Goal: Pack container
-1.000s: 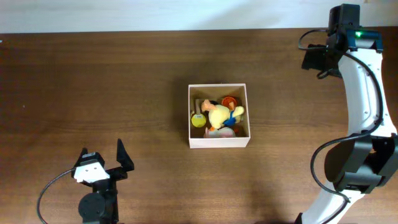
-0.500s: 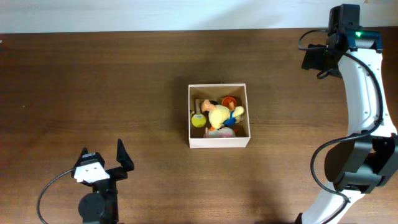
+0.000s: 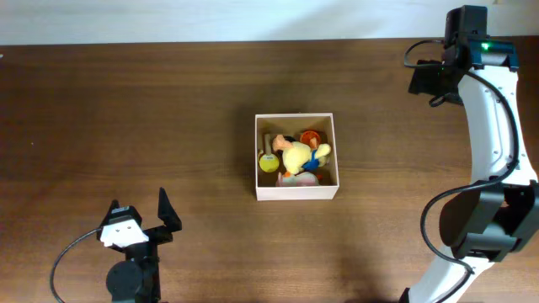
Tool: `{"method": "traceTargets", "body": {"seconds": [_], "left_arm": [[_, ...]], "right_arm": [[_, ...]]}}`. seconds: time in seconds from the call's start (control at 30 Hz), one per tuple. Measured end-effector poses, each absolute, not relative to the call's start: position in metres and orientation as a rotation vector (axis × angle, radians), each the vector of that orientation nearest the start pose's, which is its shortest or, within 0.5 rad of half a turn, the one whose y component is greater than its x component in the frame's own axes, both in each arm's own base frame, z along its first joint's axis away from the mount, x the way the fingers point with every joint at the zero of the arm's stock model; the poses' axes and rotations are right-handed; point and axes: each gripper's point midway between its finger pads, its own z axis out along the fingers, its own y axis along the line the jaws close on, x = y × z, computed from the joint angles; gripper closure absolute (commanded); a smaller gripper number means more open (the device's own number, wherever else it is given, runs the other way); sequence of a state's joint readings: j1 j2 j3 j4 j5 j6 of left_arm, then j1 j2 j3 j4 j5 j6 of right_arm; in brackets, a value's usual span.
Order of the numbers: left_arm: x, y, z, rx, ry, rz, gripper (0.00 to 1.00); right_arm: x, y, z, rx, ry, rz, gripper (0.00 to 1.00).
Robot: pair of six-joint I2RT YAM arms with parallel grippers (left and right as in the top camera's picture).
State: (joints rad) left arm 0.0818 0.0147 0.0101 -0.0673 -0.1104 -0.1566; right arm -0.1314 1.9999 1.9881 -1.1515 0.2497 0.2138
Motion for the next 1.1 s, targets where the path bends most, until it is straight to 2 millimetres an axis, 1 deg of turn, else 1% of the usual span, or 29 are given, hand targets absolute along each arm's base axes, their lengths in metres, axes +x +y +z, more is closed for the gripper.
{"method": "traceTargets", "body": {"seconds": [0.17, 0.3, 0.33, 0.37, 0.4, 0.43, 0.47, 0.5, 0.53, 0.57, 0.6, 0.63, 0.7, 0.77, 0.8, 0.83, 0.9, 0.93, 0.97, 1.07, 1.1], "left_arm": [[0.243, 0.038, 0.159, -0.277, 1.619, 0.031, 0.01], [0.243, 0.038, 0.159, -0.277, 1.619, 0.031, 0.01], [0.243, 0.038, 0.159, -0.277, 1.619, 0.031, 0.01], [0.243, 0.038, 0.159, -0.277, 1.619, 0.031, 0.01], [0.243, 0.038, 0.159, -0.277, 1.619, 0.031, 0.01], [0.243, 0.038, 0.159, -0.277, 1.619, 0.031, 0.01], [0.243, 0.038, 0.159, -0.277, 1.619, 0.031, 0.01], [0.243, 0.038, 0.159, -0.277, 1.619, 0.031, 0.01], [0.243, 0.038, 0.159, -0.277, 1.619, 0.031, 0.01], [0.243, 0.038, 0.159, -0.277, 1.619, 0.031, 0.01], [0.243, 0.038, 0.159, -0.277, 1.619, 0.031, 0.01], [0.243, 0.038, 0.159, -0.277, 1.619, 0.031, 0.01], [0.243, 0.038, 0.159, -0.277, 1.619, 0.031, 0.01], [0.243, 0.038, 0.159, -0.277, 1.619, 0.031, 0.01], [0.243, 0.038, 0.159, -0.277, 1.619, 0.031, 0.01], [0.243, 0.038, 0.159, -0.277, 1.619, 0.031, 0.01], [0.243, 0.038, 0.159, -0.276, 1.619, 0.031, 0.01], [0.243, 0.038, 0.159, -0.276, 1.619, 0.031, 0.01], [0.243, 0.038, 0.159, -0.276, 1.618, 0.031, 0.01], [0.243, 0.038, 0.159, -0.274, 1.619, 0.028, 0.01], [0.243, 0.038, 0.159, -0.273, 1.619, 0.028, 0.01]], "right_arm": [[0.461, -0.107, 0.191, 0.533, 2.653, -0.343, 0.01], [0.464, -0.101, 0.191, 0.526, 2.649, -0.289, 0.01], [0.468, -0.098, 0.193, 0.521, 2.635, -0.259, 0.01], [0.475, -0.093, 0.201, 0.511, 2.596, -0.212, 0.01], [0.478, -0.091, 0.209, 0.504, 2.565, -0.192, 0.01], [0.480, -0.089, 0.224, 0.495, 2.519, -0.169, 0.01], [0.482, -0.088, 0.246, 0.486, 2.450, -0.151, 0.01], [0.482, -0.087, 0.263, 0.477, 2.396, -0.139, 0.01], [0.479, -0.086, 0.300, 0.458, 2.293, -0.123, 0.01], [0.470, -0.083, 0.336, 0.432, 2.205, -0.112, 0.01], [0.461, -0.081, 0.360, 0.406, 2.150, -0.109, 0.01], [0.442, -0.077, 0.397, 0.366, 2.069, -0.104, 0.01], [0.423, -0.071, 0.427, 0.332, 1.998, -0.101, 0.01], [0.411, -0.067, 0.447, 0.310, 1.939, -0.096, 0.01], [0.398, -0.060, 0.463, 0.277, 1.884, -0.092, 0.01], [0.394, -0.056, 0.469, 0.261, 1.846, -0.089, 0.01], [0.381, -0.051, 0.470, 0.232, 1.792, -0.087, 0.01], [0.370, -0.048, 0.461, 0.220, 1.793, -0.091, 0.01], [0.364, -0.047, 0.458, 0.209, 1.745, -0.089, 0.01], [0.351, -0.044, 0.435, 0.197, 1.747, -0.082, 0.01], [0.346, -0.042, 0.423, 0.189, 1.737, -0.076, 0.01]]}}
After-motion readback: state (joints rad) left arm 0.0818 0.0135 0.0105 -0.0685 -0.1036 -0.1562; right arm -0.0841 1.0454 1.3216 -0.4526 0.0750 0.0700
